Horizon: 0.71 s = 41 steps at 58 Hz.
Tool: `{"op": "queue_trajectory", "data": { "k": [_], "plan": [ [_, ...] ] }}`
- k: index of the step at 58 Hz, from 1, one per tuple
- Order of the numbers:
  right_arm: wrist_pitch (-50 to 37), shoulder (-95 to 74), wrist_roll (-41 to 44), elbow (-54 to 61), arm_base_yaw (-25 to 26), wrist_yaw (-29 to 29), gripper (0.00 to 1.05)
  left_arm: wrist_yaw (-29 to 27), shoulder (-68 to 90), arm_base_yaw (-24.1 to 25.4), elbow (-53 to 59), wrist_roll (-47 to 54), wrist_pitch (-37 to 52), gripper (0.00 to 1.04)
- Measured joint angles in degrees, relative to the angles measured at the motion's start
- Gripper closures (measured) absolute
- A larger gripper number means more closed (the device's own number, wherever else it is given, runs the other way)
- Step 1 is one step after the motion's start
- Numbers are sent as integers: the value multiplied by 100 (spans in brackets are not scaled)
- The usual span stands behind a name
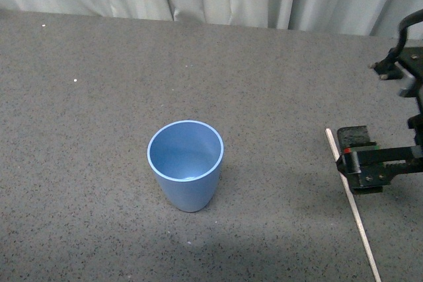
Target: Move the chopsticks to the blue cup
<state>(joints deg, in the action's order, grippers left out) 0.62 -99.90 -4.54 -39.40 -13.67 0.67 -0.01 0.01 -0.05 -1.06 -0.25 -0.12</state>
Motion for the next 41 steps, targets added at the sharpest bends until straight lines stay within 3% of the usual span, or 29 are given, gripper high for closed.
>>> {"op": "queue_trajectory", "data": {
  "k": [27, 41],
  "plan": [
    [549, -1650, -726, -1056, -175, 52, 9, 0, 0, 0, 0, 0, 0, 7],
    [647, -1797, -802, -1198, -170, 184, 54, 0, 0, 0, 0, 0, 0, 7]
  ]
}}
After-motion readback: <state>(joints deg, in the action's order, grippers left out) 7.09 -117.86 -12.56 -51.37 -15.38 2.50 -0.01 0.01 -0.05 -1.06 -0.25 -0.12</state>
